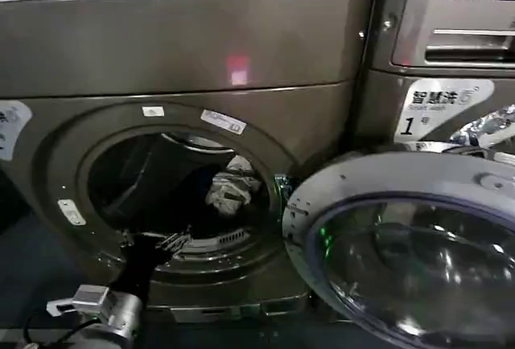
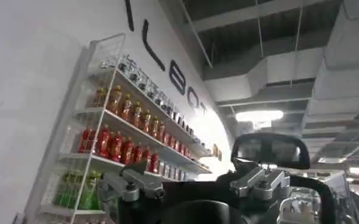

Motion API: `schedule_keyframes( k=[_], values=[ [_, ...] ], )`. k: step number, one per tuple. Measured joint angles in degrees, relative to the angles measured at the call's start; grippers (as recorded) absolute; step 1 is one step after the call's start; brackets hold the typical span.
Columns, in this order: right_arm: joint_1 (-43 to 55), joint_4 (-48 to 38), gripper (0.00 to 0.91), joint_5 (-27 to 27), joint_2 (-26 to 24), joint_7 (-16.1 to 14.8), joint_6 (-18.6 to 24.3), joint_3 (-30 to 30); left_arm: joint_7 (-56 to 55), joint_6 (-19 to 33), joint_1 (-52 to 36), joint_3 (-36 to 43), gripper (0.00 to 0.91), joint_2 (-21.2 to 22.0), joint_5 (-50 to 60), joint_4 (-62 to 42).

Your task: Grasp the clothes from the dryer.

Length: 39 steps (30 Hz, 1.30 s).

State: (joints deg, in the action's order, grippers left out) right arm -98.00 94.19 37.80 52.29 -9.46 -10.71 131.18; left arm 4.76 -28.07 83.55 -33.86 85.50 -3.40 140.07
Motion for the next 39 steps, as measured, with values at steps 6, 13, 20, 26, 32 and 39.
schedule_keyframes(
  k=[6,13,20,26,32,39],
  values=[
    [0.06,0.36,0.907,-0.01,0.24,-0.13,0.07,0.09,0.01,0.15,-0.30,-0.14,0.907,0.12,0.01,-0.28],
    [-0.39,0.51,0.907,-0.23,0.39,-0.01,-0.24,0.84,-0.05,1.06,-1.69,-0.33,0.907,0.16,-0.70,-1.84],
    [-1.02,0.81,0.907,-0.41,0.38,0.24,-0.26,1.69,-0.22,2.38,-7.06,0.14,0.907,-0.60,-1.91,-7.12],
    [-1.39,0.93,0.907,-0.56,0.39,0.48,-0.14,2.12,-0.67,3.92,-14.59,1.47,0.907,-0.62,-1.92,-15.78],
    [-1.78,1.03,0.907,-0.57,0.39,0.42,0.08,2.64,-1.54,5.72,-24.46,2.72,0.907,-1.15,-0.85,-27.76],
    [-1.89,1.10,0.907,-0.32,0.26,0.23,0.28,2.80,-1.79,8.36,-36.38,4.96,0.907,-1.17,0.48,-42.91]
  ],
)
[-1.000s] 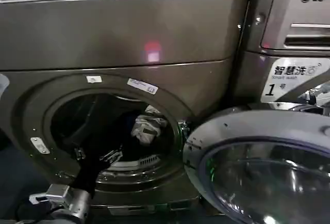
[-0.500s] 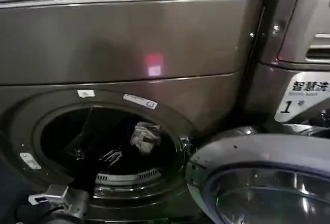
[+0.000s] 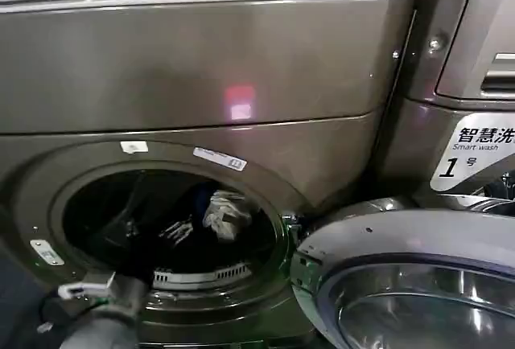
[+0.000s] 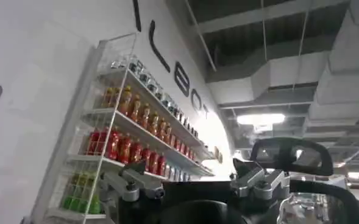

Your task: Grasp the clothes from the dryer.

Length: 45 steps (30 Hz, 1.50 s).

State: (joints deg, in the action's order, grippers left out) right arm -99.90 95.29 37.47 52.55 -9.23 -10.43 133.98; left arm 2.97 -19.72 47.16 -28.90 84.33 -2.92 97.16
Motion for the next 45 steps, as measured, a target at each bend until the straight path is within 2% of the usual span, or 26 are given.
schedule_keyframes(
  k=[13,19,24,33,45],
  values=[
    [0.83,-0.54,0.907,0.76,-0.28,-0.18,0.07,-0.38,2.47,4.07,-20.20,4.63,0.907,-0.69,2.12,-30.00],
    [1.28,-0.96,0.907,0.77,-0.36,-0.38,0.11,-0.65,10.62,4.03,-29.78,9.26,0.907,-2.92,3.59,-43.61],
    [1.44,-1.33,0.907,0.76,-0.31,-0.42,0.30,-0.73,20.41,6.19,-37.73,14.85,0.907,-3.82,6.24,-55.41],
    [1.24,-1.44,0.907,0.74,-0.34,-0.52,0.42,-0.54,36.80,11.94,-48.81,25.30,0.907,-4.65,19.61,-71.76],
    [0.61,-0.84,0.907,0.80,0.12,-0.56,0.44,-0.16,52.11,18.49,-57.93,35.65,0.907,-4.07,38.69,-81.45]
  ],
)
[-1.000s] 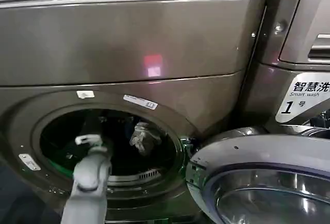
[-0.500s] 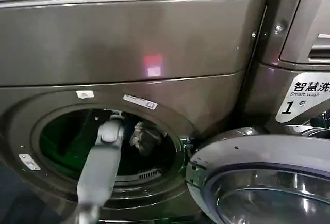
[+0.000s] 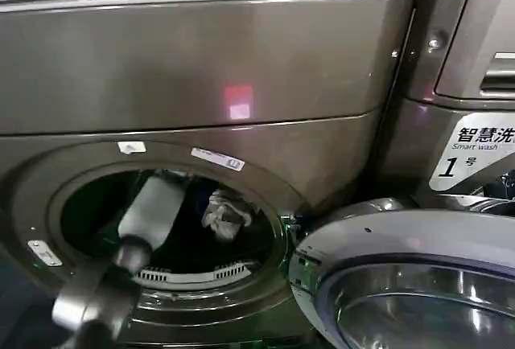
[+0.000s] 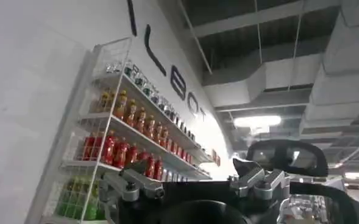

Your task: Grasp the clothes from the dryer.

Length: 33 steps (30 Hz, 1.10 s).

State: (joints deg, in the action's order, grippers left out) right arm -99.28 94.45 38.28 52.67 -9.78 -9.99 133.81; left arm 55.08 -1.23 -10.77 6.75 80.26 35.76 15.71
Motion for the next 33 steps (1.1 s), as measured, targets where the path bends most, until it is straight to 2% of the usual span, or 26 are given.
schedule_keyframes(
  k=[9,23,25,26,28,33],
  values=[
    [0.28,0.20,0.907,-0.02,0.18,-0.05,-0.02,-0.11,6.18,2.75,-2.47,3.74,0.907,0.14,9.88,-2.25],
    [1.00,-0.36,0.907,-0.99,0.09,-0.16,0.21,-0.65,7.05,2.57,-0.53,5.15,0.907,1.04,13.11,-4.81],
    [1.02,-0.45,0.907,-1.09,0.10,-0.18,0.28,-0.63,7.36,2.59,-0.32,5.52,0.353,1.20,13.33,-5.10],
    [1.03,-0.46,0.907,-1.11,0.15,-0.18,0.30,-0.62,7.51,2.60,-0.22,5.62,0.250,1.21,13.47,-5.21],
    [1.08,-0.52,0.907,-1.15,0.18,-0.19,0.33,-0.58,7.85,2.66,-0.07,5.82,0.125,1.23,13.64,-5.37],
    [1.09,-0.59,0.907,-1.18,0.29,-0.20,0.36,-0.50,8.21,2.88,0.27,6.36,0.011,1.14,13.89,-5.60]
  ],
)
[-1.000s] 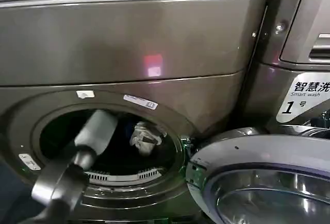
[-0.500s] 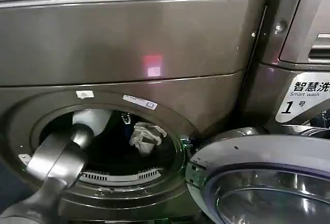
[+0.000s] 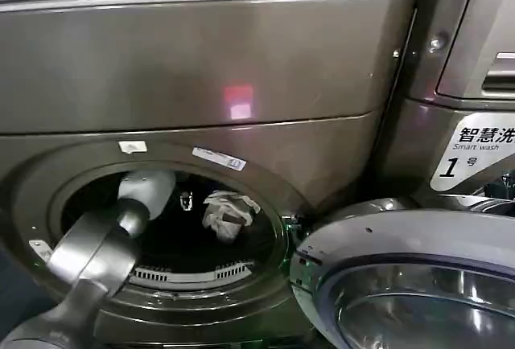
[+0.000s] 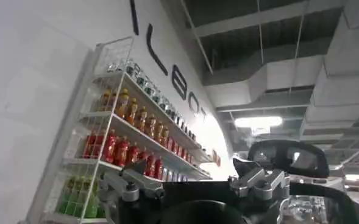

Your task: Grasp the clothes from the dryer.

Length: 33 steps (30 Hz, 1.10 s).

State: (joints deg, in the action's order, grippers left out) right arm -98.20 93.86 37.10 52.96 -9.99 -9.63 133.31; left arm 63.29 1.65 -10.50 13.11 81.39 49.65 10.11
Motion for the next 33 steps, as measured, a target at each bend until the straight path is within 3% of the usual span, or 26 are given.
schedule_keyframes(
  k=[13,21,33],
  values=[
    [-0.52,0.34,0.907,0.03,0.52,0.06,0.07,0.17,-0.33,1.20,0.33,-0.19,0.000,-0.74,-0.17,0.28],
    [-0.62,0.77,0.907,0.16,0.72,0.16,0.07,0.16,-4.21,0.60,0.94,-4.88,0.000,-1.23,-3.08,2.03],
    [0.30,-0.02,0.907,-0.38,0.17,0.45,0.27,-0.47,-20.49,-5.17,12.01,-17.49,0.000,-5.22,-18.53,19.64]
  ],
)
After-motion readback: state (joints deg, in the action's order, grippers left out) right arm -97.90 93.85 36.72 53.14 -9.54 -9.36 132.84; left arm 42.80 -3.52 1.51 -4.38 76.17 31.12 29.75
